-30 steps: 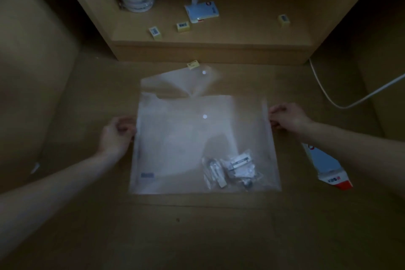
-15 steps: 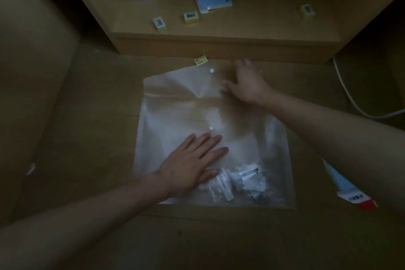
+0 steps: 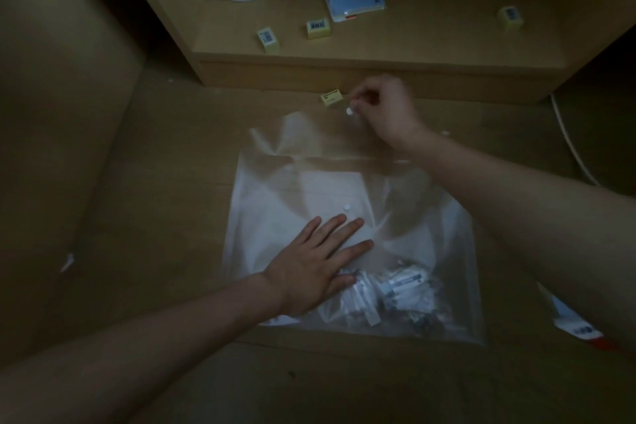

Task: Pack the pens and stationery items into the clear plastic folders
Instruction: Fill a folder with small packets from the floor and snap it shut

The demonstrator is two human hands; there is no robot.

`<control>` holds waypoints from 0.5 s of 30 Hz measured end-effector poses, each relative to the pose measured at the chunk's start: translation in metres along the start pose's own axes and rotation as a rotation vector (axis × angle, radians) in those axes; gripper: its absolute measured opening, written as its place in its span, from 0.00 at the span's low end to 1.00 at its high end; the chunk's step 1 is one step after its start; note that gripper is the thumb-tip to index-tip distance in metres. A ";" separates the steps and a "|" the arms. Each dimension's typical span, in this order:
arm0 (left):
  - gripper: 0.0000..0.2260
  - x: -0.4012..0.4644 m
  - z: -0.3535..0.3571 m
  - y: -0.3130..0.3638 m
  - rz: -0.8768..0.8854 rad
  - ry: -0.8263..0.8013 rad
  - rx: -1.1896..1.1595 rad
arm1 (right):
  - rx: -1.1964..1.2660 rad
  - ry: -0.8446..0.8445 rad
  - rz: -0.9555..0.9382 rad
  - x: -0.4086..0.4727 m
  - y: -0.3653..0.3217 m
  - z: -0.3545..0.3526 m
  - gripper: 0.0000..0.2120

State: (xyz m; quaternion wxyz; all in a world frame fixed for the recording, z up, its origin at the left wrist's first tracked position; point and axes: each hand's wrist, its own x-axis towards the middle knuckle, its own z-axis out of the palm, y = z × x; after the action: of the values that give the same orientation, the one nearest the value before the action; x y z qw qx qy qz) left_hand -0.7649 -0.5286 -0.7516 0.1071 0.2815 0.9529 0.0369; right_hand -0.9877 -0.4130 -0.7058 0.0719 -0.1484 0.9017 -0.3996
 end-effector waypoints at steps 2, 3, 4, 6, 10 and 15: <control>0.25 0.000 0.001 -0.001 0.003 0.009 0.005 | 0.018 -0.041 -0.066 -0.018 -0.009 -0.008 0.05; 0.25 0.001 0.000 -0.001 0.003 0.009 0.004 | 0.043 -0.076 -0.082 -0.029 -0.013 -0.012 0.05; 0.26 0.001 0.000 -0.001 0.003 0.006 0.002 | 0.067 -0.112 -0.091 -0.041 -0.016 -0.016 0.06; 0.26 0.001 0.000 -0.002 0.004 0.005 0.009 | 0.028 -0.191 -0.118 -0.063 -0.016 -0.021 0.07; 0.26 0.002 -0.003 -0.003 0.016 0.010 0.002 | -0.148 -0.312 -0.269 -0.097 -0.001 -0.021 0.09; 0.28 0.003 -0.007 -0.003 0.004 -0.034 -0.051 | -0.298 -0.384 -0.462 -0.118 0.016 -0.006 0.11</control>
State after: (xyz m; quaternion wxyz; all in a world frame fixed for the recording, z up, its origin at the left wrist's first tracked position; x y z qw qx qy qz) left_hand -0.7705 -0.5291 -0.7454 0.1301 0.2812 0.9491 0.0569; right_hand -0.8810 -0.3604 -0.7120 0.1255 -0.4305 0.8627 -0.2338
